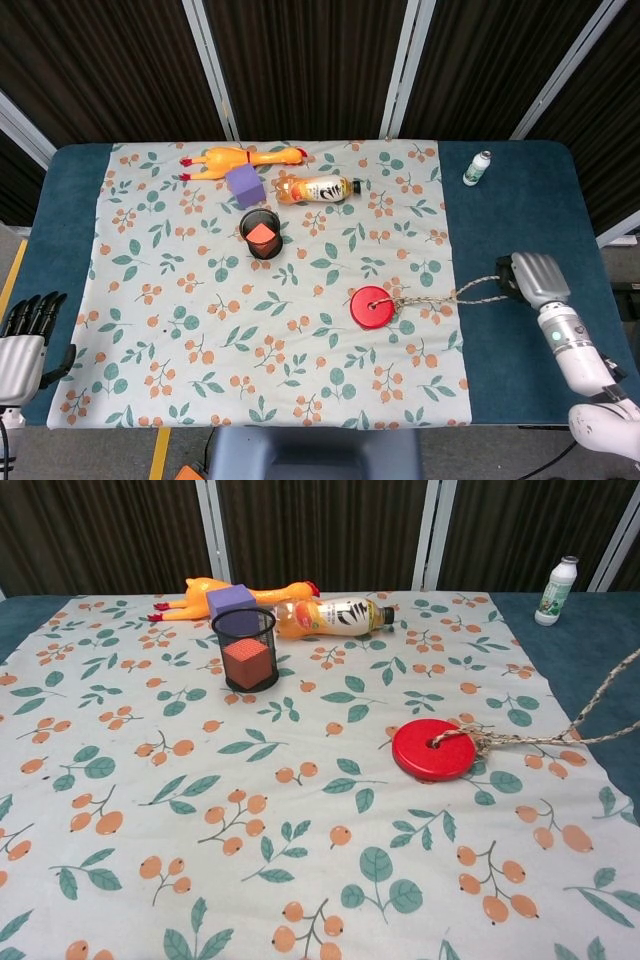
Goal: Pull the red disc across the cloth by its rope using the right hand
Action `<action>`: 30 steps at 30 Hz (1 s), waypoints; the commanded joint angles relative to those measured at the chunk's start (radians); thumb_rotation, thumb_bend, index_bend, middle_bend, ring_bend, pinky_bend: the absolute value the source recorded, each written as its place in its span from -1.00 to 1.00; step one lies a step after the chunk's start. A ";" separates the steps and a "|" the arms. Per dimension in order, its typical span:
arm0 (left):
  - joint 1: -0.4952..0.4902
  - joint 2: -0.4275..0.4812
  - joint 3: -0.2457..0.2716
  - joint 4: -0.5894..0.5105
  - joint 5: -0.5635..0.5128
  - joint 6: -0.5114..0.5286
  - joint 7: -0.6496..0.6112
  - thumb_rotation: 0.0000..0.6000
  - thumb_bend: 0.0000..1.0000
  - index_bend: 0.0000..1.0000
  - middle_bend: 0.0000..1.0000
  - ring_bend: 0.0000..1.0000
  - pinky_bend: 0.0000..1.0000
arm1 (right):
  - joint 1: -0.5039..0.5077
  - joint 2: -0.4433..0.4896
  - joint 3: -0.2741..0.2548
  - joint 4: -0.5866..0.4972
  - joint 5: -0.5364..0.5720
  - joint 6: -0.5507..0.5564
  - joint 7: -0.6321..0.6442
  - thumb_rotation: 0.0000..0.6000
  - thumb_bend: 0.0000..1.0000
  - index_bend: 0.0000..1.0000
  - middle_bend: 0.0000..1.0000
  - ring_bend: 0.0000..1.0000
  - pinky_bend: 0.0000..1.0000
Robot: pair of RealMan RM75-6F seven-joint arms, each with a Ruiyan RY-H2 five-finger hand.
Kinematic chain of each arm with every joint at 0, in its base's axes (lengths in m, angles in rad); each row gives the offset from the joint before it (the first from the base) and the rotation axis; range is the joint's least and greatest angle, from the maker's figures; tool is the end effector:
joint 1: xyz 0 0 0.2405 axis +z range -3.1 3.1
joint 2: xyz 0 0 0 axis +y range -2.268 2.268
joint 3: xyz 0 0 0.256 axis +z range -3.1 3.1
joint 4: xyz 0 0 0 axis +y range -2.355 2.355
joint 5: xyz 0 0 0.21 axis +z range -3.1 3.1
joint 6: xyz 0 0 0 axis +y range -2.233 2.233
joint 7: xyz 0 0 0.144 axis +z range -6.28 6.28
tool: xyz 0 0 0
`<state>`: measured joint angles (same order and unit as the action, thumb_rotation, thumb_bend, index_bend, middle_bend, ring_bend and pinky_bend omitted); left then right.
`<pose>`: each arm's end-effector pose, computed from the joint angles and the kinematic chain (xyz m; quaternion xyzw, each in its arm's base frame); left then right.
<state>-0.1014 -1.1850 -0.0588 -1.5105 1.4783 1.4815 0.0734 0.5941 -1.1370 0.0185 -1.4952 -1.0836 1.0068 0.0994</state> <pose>-0.3245 0.1894 0.1496 -0.6065 -0.3542 -0.3601 0.6140 -0.2859 -0.3291 0.1272 0.6337 -0.4785 0.3279 0.5118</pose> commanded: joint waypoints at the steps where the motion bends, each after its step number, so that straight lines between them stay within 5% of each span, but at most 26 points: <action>1: 0.002 0.001 0.000 0.000 -0.002 0.001 0.000 0.90 -0.08 -1.00 -0.91 -1.00 -0.84 | 0.008 0.021 0.061 -0.124 -0.103 0.057 0.036 1.00 0.66 0.82 0.65 0.28 0.43; 8: 0.009 0.003 0.004 -0.003 -0.002 0.010 0.000 0.90 -0.08 -1.00 -0.91 -1.00 -0.84 | 0.042 -0.047 0.094 -0.278 -0.202 0.092 -0.086 1.00 0.65 0.78 0.65 0.24 0.34; 11: 0.011 0.000 0.007 -0.002 0.001 0.011 0.001 0.91 -0.08 -1.00 -0.91 -1.00 -0.84 | 0.067 -0.103 0.088 -0.278 -0.152 0.052 -0.211 1.00 0.24 0.37 0.51 -0.14 -0.08; 14: 0.013 0.001 0.009 -0.003 0.005 0.016 0.001 0.89 -0.08 -1.00 -0.91 -1.00 -0.84 | 0.106 -0.114 0.080 -0.283 -0.033 -0.011 -0.384 1.00 -0.57 -0.63 -0.50 -0.92 -0.92; 16: 0.016 0.004 0.009 -0.002 0.004 0.020 -0.001 0.89 -0.08 -1.00 -0.91 -1.00 -0.84 | 0.110 -0.137 0.092 -0.281 0.011 0.032 -0.470 1.00 -0.84 -0.97 -0.91 -1.00 -1.00; 19: 0.019 0.007 0.008 0.003 -0.002 0.020 -0.008 0.90 -0.07 -1.00 -0.91 -1.00 -0.84 | 0.090 -0.159 0.100 -0.276 0.016 0.099 -0.508 1.00 -1.00 -1.00 -1.00 -1.00 -1.00; 25: 0.020 0.005 0.009 0.008 -0.002 0.020 -0.016 0.90 -0.07 -1.00 -0.91 -1.00 -0.84 | 0.025 -0.096 0.087 -0.309 -0.007 0.166 -0.482 1.00 -1.00 -1.00 -1.00 -1.00 -1.00; 30: 0.022 0.006 0.009 0.006 -0.003 0.021 -0.019 0.90 -0.08 -1.00 -0.91 -1.00 -0.84 | -0.127 -0.035 -0.004 -0.301 -0.175 0.354 -0.435 1.00 -1.00 -1.00 -1.00 -1.00 -1.00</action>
<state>-0.0791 -1.1792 -0.0495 -1.5044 1.4755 1.5028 0.0542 0.5686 -1.2154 0.0760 -1.7999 -1.1528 1.2359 -0.3697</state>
